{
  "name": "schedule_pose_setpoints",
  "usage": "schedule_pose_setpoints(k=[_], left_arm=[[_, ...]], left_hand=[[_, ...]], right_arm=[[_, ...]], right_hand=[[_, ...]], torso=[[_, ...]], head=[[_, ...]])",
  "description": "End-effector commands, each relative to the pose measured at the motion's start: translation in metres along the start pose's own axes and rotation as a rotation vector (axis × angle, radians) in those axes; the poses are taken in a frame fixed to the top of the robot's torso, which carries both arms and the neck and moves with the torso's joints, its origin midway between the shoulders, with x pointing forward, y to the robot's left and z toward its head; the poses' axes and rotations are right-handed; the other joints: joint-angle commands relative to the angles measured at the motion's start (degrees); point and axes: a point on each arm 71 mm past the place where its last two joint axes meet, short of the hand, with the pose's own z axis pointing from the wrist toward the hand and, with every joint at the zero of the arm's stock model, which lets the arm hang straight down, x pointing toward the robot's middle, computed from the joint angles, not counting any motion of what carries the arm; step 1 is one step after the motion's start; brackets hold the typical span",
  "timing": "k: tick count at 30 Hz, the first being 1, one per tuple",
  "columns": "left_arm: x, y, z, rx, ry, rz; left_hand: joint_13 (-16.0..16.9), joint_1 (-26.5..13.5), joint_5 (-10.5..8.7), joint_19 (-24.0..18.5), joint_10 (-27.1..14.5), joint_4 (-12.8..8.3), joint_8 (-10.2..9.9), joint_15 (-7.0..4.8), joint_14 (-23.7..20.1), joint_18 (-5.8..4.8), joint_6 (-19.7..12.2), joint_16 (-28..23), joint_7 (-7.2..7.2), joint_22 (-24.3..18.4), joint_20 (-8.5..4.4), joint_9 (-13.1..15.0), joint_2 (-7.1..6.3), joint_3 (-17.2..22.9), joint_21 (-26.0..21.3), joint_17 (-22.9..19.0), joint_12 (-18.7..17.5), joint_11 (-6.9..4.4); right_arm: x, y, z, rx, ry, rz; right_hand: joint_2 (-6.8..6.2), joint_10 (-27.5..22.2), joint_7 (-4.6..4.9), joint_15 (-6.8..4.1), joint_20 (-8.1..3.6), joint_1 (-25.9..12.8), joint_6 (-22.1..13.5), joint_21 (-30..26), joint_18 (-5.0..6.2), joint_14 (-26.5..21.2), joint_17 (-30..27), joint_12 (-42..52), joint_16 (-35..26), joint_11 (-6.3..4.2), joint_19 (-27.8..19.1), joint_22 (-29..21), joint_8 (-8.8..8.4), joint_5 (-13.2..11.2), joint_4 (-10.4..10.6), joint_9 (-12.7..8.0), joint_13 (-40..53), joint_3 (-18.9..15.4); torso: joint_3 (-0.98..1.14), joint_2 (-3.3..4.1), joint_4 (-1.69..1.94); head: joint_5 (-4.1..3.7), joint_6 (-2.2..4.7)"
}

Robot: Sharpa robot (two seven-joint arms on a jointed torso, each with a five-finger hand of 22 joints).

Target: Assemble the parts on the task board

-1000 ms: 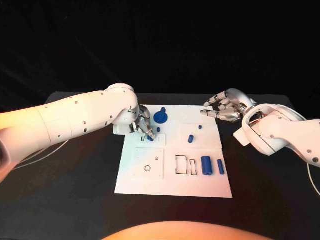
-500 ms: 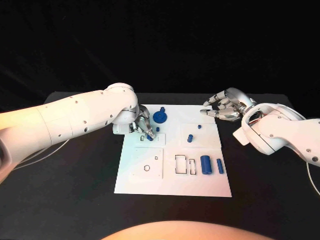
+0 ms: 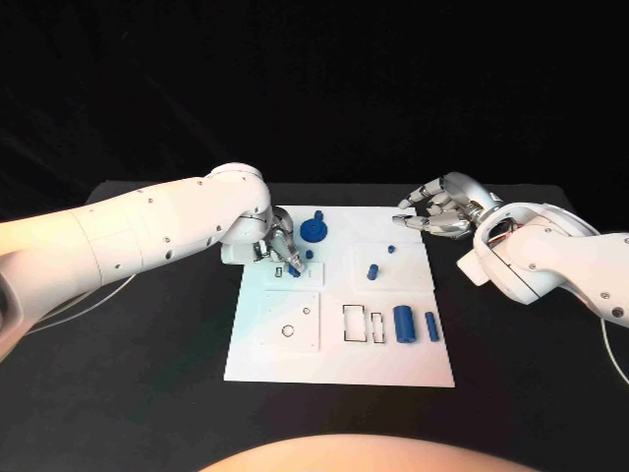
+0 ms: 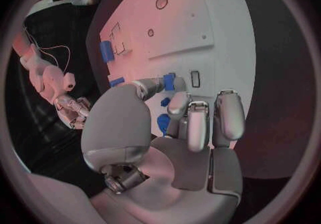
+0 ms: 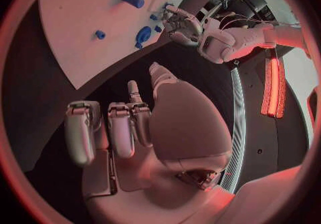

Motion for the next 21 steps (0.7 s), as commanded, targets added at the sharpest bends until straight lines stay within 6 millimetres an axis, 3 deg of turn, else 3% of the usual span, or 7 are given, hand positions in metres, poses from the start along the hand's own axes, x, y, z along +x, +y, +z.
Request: schedule_pose_setpoints(k=[1, 21], left_arm=[[0.0101, -0.0017, 0.0050, 0.002, 0.046, 0.016], [0.0109, -0.0026, 0.0056, 0.004, 0.050, 0.016]], left_hand=[[0.1, -0.1, -0.28, 0.2, 0.6, -10.9, 0.2, -0.28, 5.3, -0.86, 0.1, 0.2, -0.30, 0.1, -0.04, 0.0, 0.28, 10.3, 0.2, 12.9, 0.3, -0.05], [0.4, -4.3, -0.72, 0.2, 0.7, -8.9, -0.4, -0.83, 5.3, -0.86, 1.1, 0.2, -1.19, 0.0, -0.43, 0.0, -0.32, 5.1, -0.1, 12.9, 0.3, -0.70]], right_arm=[[0.0008, 0.0010, -0.0002, -0.011, 0.006, -0.009], [0.0007, 0.0010, -0.0003, -0.012, 0.004, -0.009]], right_hand=[[0.14, 3.4, -0.16, 0.16, 0.15, -0.5, -0.1, -0.3, 0.88, 4.9, 10.5, -0.2, -0.2, -0.02, 3.6, 11.8, 0.32, 0.2, 0.2, 0.1, 12.3, 0.0], [0.16, 3.3, -0.16, 0.16, 0.15, -0.6, -0.2, -0.3, 0.89, 4.9, 10.4, -0.3, -0.3, -0.02, 3.5, 11.8, 0.33, 0.2, 0.2, 0.1, 12.3, 0.0]], torso=[[-0.03, -0.03, 0.08], [0.01, 0.01, 0.07]], head=[[-0.12, -0.01], [-0.23, -0.06]])
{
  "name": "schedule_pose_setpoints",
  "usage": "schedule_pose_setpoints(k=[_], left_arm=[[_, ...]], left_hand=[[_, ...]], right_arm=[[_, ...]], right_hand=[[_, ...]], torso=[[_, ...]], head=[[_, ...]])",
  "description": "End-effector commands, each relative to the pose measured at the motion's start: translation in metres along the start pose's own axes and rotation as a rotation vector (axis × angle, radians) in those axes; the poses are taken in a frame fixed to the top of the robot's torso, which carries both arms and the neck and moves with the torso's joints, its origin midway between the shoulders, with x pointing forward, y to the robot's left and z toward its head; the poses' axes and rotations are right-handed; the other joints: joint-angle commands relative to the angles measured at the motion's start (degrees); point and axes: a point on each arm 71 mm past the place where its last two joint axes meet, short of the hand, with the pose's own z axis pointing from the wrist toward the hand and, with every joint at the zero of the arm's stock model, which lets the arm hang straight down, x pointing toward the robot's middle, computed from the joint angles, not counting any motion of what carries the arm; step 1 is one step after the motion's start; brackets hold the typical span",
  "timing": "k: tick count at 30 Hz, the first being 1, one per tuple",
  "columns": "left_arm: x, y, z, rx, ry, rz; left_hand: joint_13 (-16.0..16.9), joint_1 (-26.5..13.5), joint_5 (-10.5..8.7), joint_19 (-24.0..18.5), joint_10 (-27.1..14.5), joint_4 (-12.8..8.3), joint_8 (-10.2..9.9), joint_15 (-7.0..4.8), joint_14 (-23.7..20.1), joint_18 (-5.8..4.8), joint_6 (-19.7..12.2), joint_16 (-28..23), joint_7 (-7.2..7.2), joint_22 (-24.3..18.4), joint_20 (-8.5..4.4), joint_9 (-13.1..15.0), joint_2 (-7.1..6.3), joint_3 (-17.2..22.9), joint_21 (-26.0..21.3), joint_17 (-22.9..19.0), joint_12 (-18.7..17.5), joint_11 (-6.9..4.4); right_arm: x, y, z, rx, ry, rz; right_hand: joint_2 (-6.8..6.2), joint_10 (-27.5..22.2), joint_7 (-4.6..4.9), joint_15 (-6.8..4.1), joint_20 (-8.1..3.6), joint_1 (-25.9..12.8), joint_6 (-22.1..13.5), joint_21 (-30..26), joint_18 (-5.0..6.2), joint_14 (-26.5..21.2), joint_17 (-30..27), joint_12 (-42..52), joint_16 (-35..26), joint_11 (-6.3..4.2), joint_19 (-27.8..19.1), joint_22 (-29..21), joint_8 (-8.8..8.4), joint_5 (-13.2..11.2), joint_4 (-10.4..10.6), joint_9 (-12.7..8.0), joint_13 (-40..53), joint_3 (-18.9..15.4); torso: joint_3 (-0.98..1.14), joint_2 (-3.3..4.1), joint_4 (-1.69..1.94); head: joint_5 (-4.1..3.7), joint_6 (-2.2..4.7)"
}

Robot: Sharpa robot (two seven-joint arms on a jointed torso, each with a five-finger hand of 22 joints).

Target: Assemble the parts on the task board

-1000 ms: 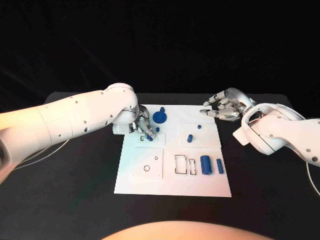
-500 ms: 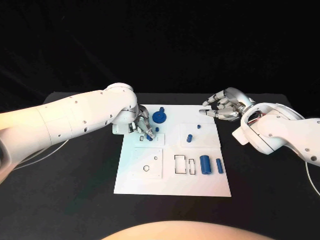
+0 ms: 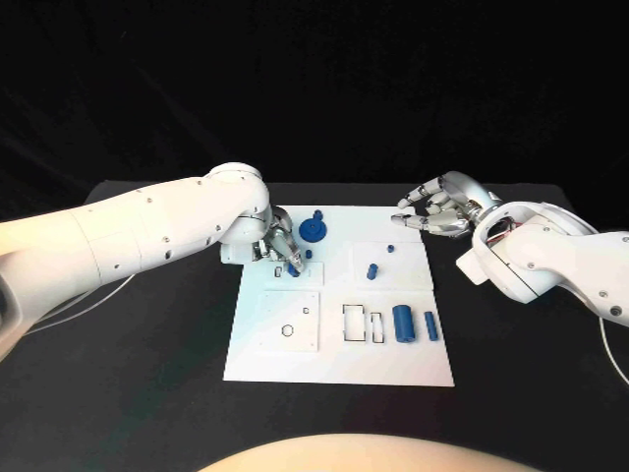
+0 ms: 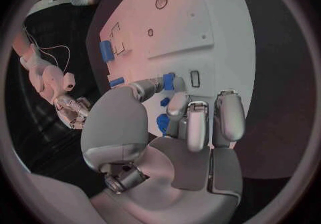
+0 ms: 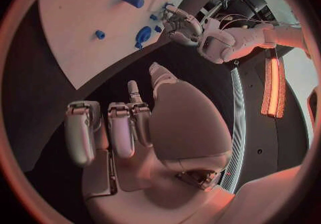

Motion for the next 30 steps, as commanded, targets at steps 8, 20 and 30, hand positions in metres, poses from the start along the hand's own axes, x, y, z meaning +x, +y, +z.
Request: schedule_pose_setpoints(k=[8, 20, 30], left_arm=[[0.0110, -0.0023, 0.0054, 0.004, 0.049, 0.015], [0.0120, -0.0028, 0.0054, 0.005, 0.055, 0.020], [0.0126, -0.0036, 0.0056, 0.006, 0.060, 0.023]], left_hand=[[0.0, -1.9, -0.63, 0.1, 0.0, -2.5, -0.7, -0.46, 5.3, -0.87, 0.7, 0.2, -0.67, 0.0, -0.32, -0.1, 0.05, 0.6, -0.2, 12.9, -0.1, -0.27], [-0.1, -3.1, -0.91, -0.1, -0.2, -0.5, -1.2, -0.42, 5.3, -0.83, 1.1, 0.1, -0.58, -0.2, -0.35, -0.2, 0.09, -3.3, -0.4, 12.8, -0.2, -0.19], [-0.3, -3.7, -0.91, -0.1, -0.5, 1.2, -1.5, -0.32, 5.2, -0.81, 1.2, 0.1, -0.46, -0.3, -0.29, -0.2, 0.04, -6.0, -0.5, 12.7, -0.4, -0.07]], right_arm=[[0.0005, 0.0010, -0.0004, -0.012, 0.004, -0.008], [0.0003, 0.0009, -0.0008, -0.011, 0.003, -0.008], [0.0003, 0.0009, -0.0012, -0.013, 0.005, -0.008]], right_hand=[[0.16, 3.3, -0.16, 0.16, 0.15, -0.6, -0.2, -0.3, 0.89, 4.9, 10.4, -0.3, -0.3, -0.02, 3.5, 11.8, 0.33, 0.2, 0.2, 0.1, 12.3, 0.0], [0.15, 3.3, -0.17, 0.16, 0.14, -0.7, -0.2, -0.3, 0.88, 4.9, 10.4, -0.3, -0.3, -0.03, 3.6, 11.8, 0.35, 0.2, 0.2, 0.1, 12.3, 0.0], [-0.10, 3.3, -0.17, 0.16, 0.13, -1.1, -0.3, -0.3, 0.89, 4.9, 10.4, -0.3, -0.3, -0.03, 3.5, 11.8, 0.40, 0.0, 0.2, 0.1, 12.3, -0.3]], torso=[[0.06, 0.01, 0.00], [0.06, 0.06, 0.00], [0.05, 0.04, 0.00]], head=[[-0.07, 0.05], [-0.21, 0.05], [-0.31, -0.08]])
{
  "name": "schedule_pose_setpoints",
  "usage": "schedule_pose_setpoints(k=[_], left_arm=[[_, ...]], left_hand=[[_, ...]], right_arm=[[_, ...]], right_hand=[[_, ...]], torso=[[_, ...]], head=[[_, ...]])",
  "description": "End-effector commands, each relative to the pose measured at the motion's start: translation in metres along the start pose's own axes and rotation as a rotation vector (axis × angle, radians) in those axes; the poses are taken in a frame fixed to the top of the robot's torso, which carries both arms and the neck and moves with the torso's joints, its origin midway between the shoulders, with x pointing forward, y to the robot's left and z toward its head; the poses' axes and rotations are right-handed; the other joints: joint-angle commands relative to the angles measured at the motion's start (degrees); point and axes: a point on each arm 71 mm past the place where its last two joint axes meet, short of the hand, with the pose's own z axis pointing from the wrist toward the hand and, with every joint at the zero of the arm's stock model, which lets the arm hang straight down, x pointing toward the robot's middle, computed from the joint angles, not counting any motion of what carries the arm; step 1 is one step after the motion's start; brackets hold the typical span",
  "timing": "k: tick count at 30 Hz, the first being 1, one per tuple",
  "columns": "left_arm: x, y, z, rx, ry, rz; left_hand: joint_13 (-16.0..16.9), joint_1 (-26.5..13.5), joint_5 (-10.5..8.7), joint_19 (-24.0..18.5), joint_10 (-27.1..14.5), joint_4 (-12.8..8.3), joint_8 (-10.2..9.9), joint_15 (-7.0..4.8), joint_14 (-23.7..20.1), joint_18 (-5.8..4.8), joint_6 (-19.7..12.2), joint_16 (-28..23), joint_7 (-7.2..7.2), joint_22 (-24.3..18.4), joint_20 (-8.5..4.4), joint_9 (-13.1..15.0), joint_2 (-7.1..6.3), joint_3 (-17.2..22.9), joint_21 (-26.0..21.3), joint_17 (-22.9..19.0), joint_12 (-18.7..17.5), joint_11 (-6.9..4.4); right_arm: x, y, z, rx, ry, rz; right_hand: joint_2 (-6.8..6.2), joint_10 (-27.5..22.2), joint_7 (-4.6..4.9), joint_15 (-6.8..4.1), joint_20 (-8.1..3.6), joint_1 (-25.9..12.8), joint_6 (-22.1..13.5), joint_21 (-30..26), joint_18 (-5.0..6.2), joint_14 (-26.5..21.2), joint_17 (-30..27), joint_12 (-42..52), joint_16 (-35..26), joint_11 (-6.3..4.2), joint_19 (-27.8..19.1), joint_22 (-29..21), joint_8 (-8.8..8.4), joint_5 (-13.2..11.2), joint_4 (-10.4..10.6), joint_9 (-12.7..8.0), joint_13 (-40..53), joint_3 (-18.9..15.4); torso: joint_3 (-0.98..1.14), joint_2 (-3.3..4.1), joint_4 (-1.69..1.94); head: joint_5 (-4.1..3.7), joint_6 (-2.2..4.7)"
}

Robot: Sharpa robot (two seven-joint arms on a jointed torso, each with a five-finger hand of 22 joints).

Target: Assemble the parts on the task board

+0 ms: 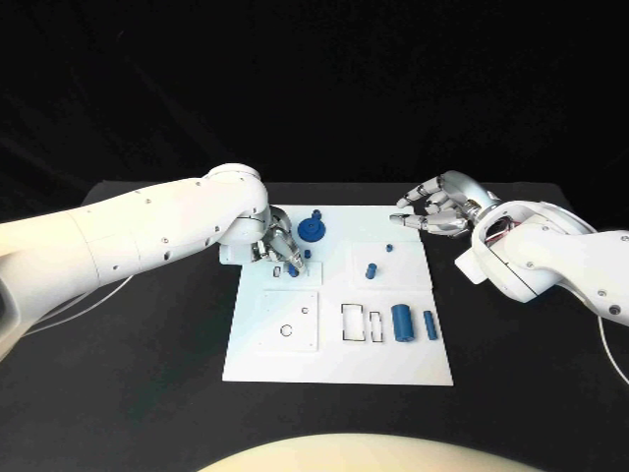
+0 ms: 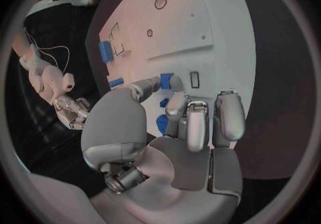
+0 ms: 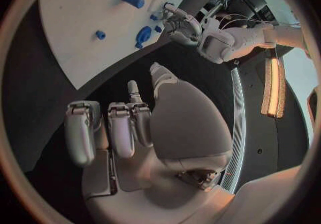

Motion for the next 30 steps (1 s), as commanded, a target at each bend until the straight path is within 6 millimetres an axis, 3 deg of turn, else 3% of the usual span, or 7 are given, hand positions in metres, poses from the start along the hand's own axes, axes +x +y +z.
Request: schedule_pose_setpoints(k=[1, 10, 23, 25, 30], left_arm=[[0.0116, -0.0033, 0.0048, 0.008, 0.057, 0.020], [0.0111, -0.0026, 0.0052, 0.006, 0.056, 0.018], [0.0094, 0.0012, 0.0056, -0.001, 0.050, 0.013], [0.0091, 0.0021, 0.0055, -0.003, 0.048, 0.014], [0.0085, 0.0045, 0.0046, -0.006, 0.039, 0.012]], left_hand=[[0.0, -0.6, -0.23, -0.1, -0.5, 0.2, -0.3, -0.31, 5.2, -0.80, -0.1, 0.1, 0.19, -0.1, -0.29, 0.0, -0.21, -0.6, -0.3, 12.7, -0.3, -0.05], [0.0, -0.8, -0.28, -0.1, -0.5, 1.3, -0.4, -0.27, 5.2, -0.81, 0.0, 0.1, 0.25, -0.1, -0.25, 0.0, -0.33, -2.6, -0.4, 12.7, -0.4, 0.02], [-0.2, -1.3, -0.40, -0.3, -0.8, 4.7, -0.8, -0.13, 5.1, -0.74, 0.1, -0.1, 0.42, -0.3, -0.17, 0.1, -0.52, -8.0, -0.6, 12.4, -0.6, 0.17], [-0.3, -1.2, -0.41, -0.4, -0.9, 5.3, -0.9, -0.11, 5.1, -0.72, 0.1, -0.2, 0.45, -0.4, -0.15, 0.1, -0.61, -8.9, -0.7, 12.3, -0.6, 0.20], [-0.3, -1.0, -0.43, -0.4, -0.9, 6.0, -0.9, -0.10, 5.1, -0.70, 0.1, -0.2, 0.45, -0.5, -0.14, 0.2, -0.69, -10.1, -0.7, 12.3, -0.6, 0.21]], right_arm=[[0.0007, 0.0012, -0.0004, -0.013, 0.005, -0.008], [0.0004, 0.0010, -0.0007, -0.012, 0.004, -0.008], [-0.0001, 0.0006, -0.0008, -0.013, 0.002, -0.007], [-0.0002, 0.0005, -0.0007, -0.014, 0.002, -0.007], [-0.0005, 0.0002, -0.0006, -0.014, 0.001, -0.007]], right_hand=[[-0.09, 3.3, -0.18, 0.15, 0.13, -0.6, -0.3, -0.3, 0.88, 4.9, 10.4, -0.3, -0.3, -0.03, 3.6, 11.8, 0.38, -0.1, 0.2, 0.1, 12.3, -0.3], [-0.18, 3.3, -0.19, 0.15, 0.13, -0.7, -0.3, -0.3, 0.88, 4.9, 10.4, -0.3, -0.3, -0.03, 3.6, 11.8, 0.41, -0.4, 0.2, 0.1, 12.2, -0.4], [-0.18, 3.1, -0.21, 0.14, 0.12, -2.2, -0.4, -0.7, 0.96, 4.8, 10.1, -0.6, -0.4, -0.04, 3.4, 11.6, 0.53, -0.6, 0.3, 0.1, 12.0, -1.2], [-0.31, 3.1, -0.24, 0.10, 0.09, -3.3, -0.5, -0.8, 0.98, 4.8, 10.1, -0.7, -0.4, -0.08, 3.4, 11.6, 0.66, 1.6, 0.3, 0.2, 12.0, -2.3], [-0.27, 3.0, -0.25, 0.10, 0.08, -4.0, -0.6, -0.9, 1.00, 4.8, 10.1, -0.7, -0.4, -0.08, 3.4, 11.5, 0.72, 1.6, 0.4, 0.3, 11.9, -3.0]], torso=[[0.02, -0.02, 0.02], [0.01, -0.03, 0.00], [0.03, -0.10, -0.03], [0.00, -0.08, -0.03], [-0.03, -0.08, -0.01]], head=[[-0.06, -0.05], [-0.10, -0.05], [0.02, 0.06], [-0.02, 0.10], [-0.08, 0.26]])
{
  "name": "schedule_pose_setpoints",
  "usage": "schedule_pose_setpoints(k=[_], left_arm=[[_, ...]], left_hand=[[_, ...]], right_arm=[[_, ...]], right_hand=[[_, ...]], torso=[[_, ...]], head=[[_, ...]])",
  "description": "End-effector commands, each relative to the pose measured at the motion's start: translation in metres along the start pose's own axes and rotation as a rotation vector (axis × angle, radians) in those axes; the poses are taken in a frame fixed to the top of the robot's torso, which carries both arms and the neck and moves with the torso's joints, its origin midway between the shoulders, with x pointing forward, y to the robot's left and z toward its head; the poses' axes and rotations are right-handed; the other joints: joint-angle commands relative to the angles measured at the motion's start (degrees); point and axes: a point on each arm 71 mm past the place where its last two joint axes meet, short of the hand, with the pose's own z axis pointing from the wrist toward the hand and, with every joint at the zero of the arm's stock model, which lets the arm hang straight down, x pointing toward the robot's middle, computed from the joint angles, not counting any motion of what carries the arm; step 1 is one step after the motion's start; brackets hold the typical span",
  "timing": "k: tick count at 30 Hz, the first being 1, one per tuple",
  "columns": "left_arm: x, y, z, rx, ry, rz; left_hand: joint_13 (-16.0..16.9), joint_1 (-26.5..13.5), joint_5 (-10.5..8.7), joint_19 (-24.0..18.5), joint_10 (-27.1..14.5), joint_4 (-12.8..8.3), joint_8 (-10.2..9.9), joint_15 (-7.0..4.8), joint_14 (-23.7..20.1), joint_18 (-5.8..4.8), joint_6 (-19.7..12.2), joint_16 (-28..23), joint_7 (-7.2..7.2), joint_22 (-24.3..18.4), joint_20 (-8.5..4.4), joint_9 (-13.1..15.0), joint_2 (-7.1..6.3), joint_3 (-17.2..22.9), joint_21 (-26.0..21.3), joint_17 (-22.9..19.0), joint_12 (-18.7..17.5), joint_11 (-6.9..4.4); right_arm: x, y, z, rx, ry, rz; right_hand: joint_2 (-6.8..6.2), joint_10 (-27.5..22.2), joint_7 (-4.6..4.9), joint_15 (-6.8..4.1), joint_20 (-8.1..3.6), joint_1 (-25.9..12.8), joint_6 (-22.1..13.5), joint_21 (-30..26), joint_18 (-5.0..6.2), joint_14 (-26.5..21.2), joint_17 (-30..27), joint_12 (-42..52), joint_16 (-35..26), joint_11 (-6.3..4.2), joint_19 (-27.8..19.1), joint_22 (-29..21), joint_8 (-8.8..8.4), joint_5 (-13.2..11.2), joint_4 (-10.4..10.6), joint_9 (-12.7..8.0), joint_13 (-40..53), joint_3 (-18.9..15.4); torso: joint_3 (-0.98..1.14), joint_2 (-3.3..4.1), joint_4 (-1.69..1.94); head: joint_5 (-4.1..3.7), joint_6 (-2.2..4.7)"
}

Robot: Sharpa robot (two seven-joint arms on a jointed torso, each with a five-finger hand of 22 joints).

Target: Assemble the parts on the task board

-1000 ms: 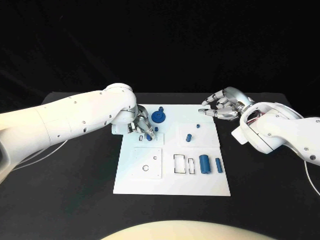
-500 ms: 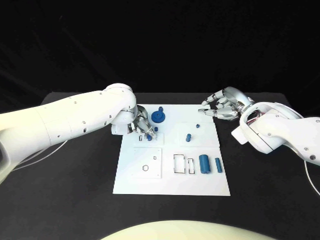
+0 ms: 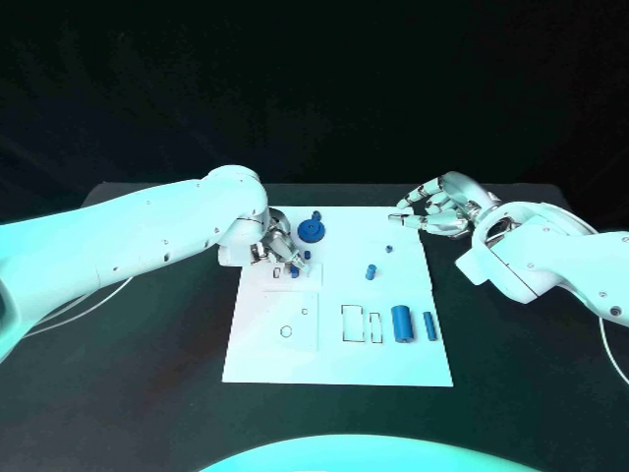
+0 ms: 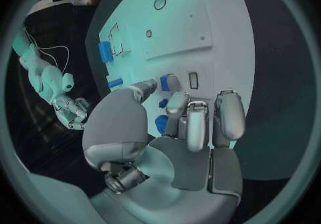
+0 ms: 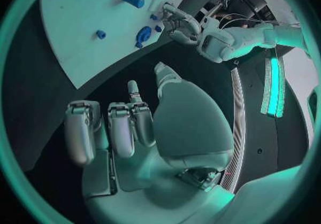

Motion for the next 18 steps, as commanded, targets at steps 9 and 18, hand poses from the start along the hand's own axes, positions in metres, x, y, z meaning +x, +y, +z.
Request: schedule_pose_setpoints(k=[9, 18], left_arm=[[0.006, 0.005, -0.003, 0.007, 0.010, 0.007], [-0.003, 0.001, -0.019, 0.042, -0.024, 0.006]], left_hand=[[-0.1, 0.1, -0.26, -0.5, -0.2, 0.6, -0.3, -0.10, 5.1, -0.67, 0.1, -0.2, 0.34, -0.2, -0.14, 0.1, -0.16, -1.3, -0.4, 12.3, -0.3, 0.01], [-0.5, 1.1, -0.05, -1.1, -0.5, 0.7, -0.4, -0.11, 4.9, -0.49, -0.1, -0.5, 0.31, -0.9, -0.14, 0.2, 0.36, -1.8, -0.8, 11.8, -0.6, -0.01]], right_arm=[[0.000, 0.001, 0.000, -0.014, 0.000, -0.007], [-0.001, -0.001, 0.001, -0.012, -0.003, -0.007]], right_hand=[[0.41, 2.9, -0.03, 0.10, 0.07, -1.2, -0.5, -0.6, 1.04, 4.8, 9.9, -0.4, -0.3, -0.07, 3.3, 11.4, 0.33, 0.0, 0.1, 0.1, 11.8, -1.1], [0.56, 2.9, -0.03, 0.10, 0.07, -1.3, -0.5, -0.6, 1.04, 4.8, 9.9, -0.4, -0.3, -0.07, 3.3, 11.4, 0.35, 0.1, 0.1, 0.1, 11.8, -1.2]], torso=[[-0.05, -0.07, 0.04], [-0.04, -0.16, 0.09]], head=[[-0.13, 0.31], [-0.09, 0.50]])
